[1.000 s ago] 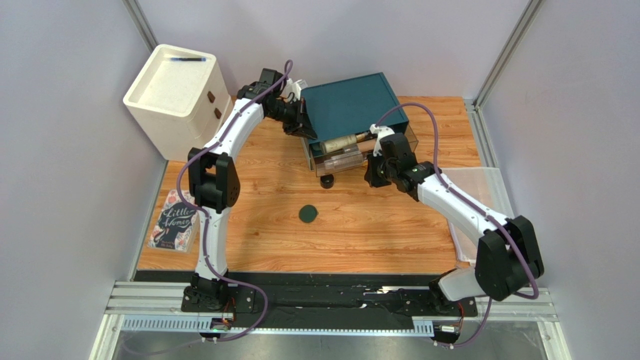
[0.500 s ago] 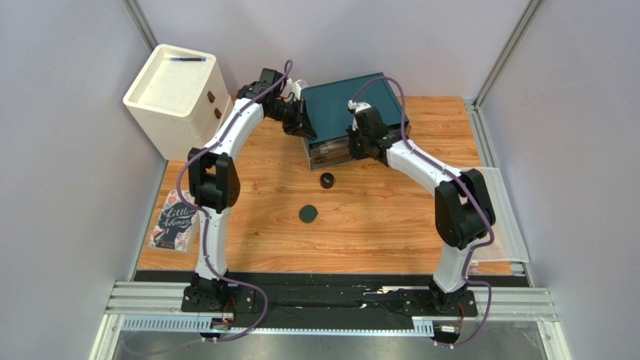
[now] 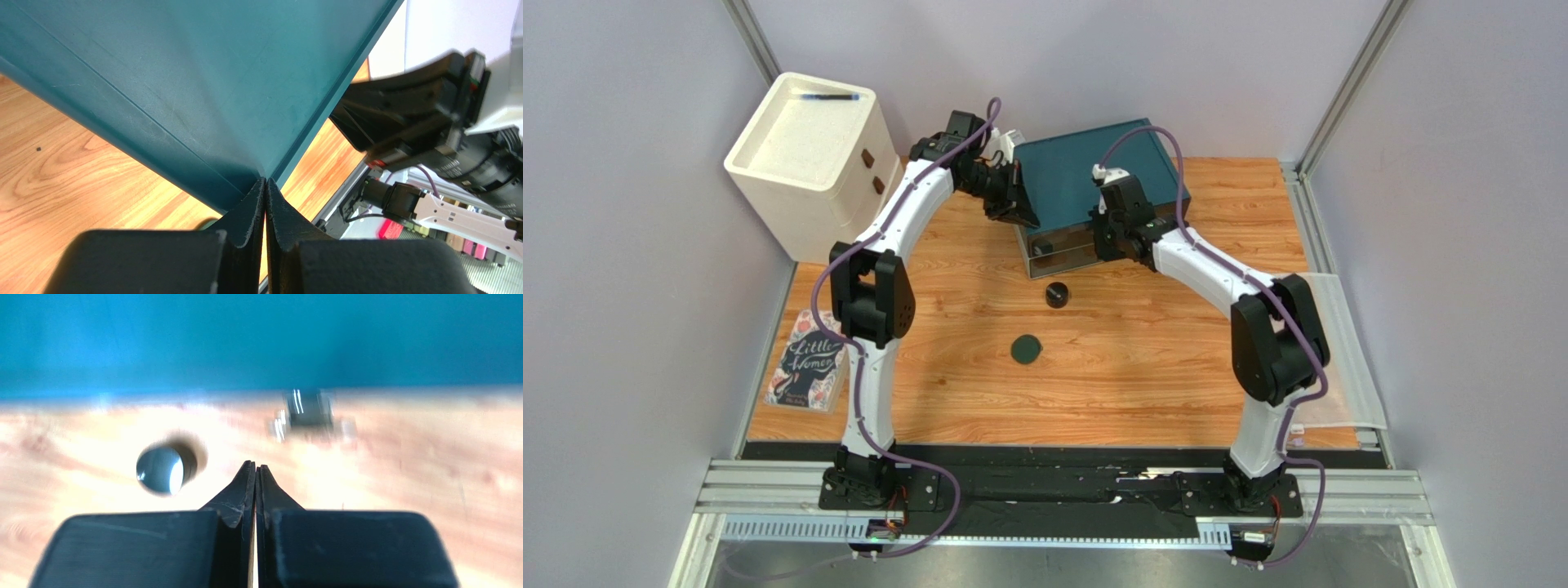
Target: Organize the makeup
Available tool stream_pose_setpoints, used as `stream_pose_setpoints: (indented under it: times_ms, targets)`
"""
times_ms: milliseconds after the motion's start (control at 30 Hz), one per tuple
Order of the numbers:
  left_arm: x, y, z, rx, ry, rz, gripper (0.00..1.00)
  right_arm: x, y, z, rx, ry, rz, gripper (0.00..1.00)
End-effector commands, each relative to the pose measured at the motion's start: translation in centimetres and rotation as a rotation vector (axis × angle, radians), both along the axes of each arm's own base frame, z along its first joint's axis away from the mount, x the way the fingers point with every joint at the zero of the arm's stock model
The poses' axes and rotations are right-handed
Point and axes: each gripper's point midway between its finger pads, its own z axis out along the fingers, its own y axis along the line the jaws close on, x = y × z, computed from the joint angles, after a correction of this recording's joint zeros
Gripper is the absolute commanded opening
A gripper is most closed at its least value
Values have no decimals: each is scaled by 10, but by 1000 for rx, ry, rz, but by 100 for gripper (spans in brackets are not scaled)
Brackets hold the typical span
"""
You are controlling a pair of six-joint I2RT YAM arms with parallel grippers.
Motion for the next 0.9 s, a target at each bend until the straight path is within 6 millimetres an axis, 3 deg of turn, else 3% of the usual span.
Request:
stream_pose_setpoints:
  times_ms: [0,33,67,100,133,167,233,367,500,700,733,867]
  targets:
    - [-17,15,-38,132,114,9,8,-21,-7,43,131,-52,-76,0]
    - [-17,15,-38,131,115,7,8,-31,-9,32,179,-5,-98,2]
    - [-17,15,-40,133,118,8,8,-35,-10,39,228,-3,-114,7]
    - [-17,15,-39,130,118,8,8,-37,-14,36,283,25,-124,26]
    - [-17,14,-39,129,118,7,8,-39,-7,39,357,44,-107,36]
    - [-17,14,-40,129,120,7,8,-46,-9,29,419,97,-159,45]
    - [-18,13,-41,123,122,4,8,-42,-15,30,507,102,-202,73]
    - [-19,14,-43,121,125,4,8,-44,-30,14,565,139,-323,93]
    - [-20,14,-43,121,126,5,8,-36,-33,5,593,174,-364,97]
    - [-20,13,-41,117,121,3,8,-16,-32,-8,739,248,-498,89]
    - [-21,13,-42,117,124,2,8,-14,-32,-20,743,284,-527,88]
    - [-21,13,-39,115,119,0,8,-7,-31,-32,809,325,-593,84]
